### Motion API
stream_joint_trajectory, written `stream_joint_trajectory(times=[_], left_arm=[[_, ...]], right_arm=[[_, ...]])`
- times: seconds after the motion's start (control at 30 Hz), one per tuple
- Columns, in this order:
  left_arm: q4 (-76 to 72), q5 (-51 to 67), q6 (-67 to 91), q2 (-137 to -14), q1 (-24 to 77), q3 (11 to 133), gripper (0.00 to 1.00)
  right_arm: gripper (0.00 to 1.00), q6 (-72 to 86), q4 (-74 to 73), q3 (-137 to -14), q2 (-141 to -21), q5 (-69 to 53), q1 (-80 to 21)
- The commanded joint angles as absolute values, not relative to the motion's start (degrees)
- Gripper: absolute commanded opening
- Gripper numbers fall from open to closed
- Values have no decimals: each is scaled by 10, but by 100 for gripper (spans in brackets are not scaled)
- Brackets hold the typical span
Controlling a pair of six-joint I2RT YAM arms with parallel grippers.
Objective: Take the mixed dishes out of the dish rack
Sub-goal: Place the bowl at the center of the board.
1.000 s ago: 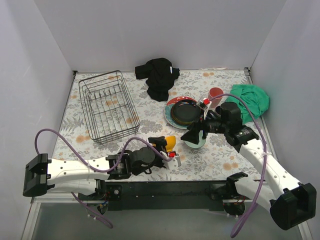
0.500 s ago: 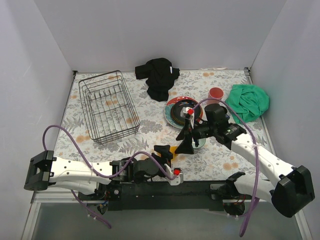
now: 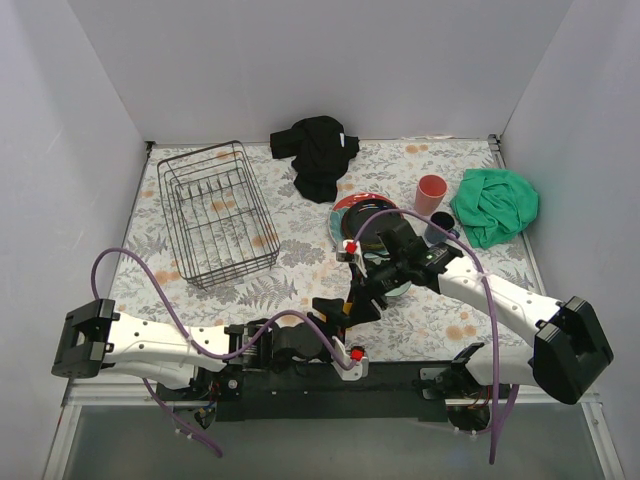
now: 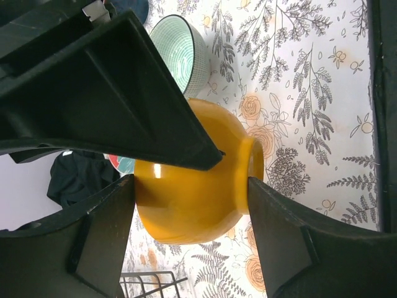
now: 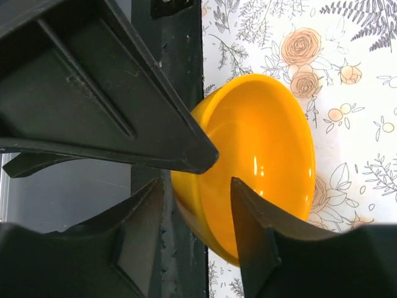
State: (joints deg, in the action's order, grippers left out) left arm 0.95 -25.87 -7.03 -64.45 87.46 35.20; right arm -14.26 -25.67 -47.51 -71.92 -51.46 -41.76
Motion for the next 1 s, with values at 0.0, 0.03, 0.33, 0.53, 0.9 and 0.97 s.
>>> stream_joint_trajectory(times=[0.0,0.03,0.33,0.53,0.9,0.97], left_arm=[[-3,-266,-63,-638,877,350,61],[-4,-266,-62,-638,877,349,62],[-4,-279,-39,-631,877,338,71],[-18,-322,-5,-610,876,323,95],[-12,-249,246,-543,703,341,98],[-6,-246,278,-537,668,348,98]], right_arm=[[46,-167,-282,-502,-723,-521,-421],[41,-167,-282,-501,-727,-520,-421],[1,-169,-287,-512,-727,-505,-421],[1,-148,-287,-523,-702,-447,-421],[1,-78,-294,-538,-644,-187,-421],[1,-64,-294,-537,-642,-138,-421]])
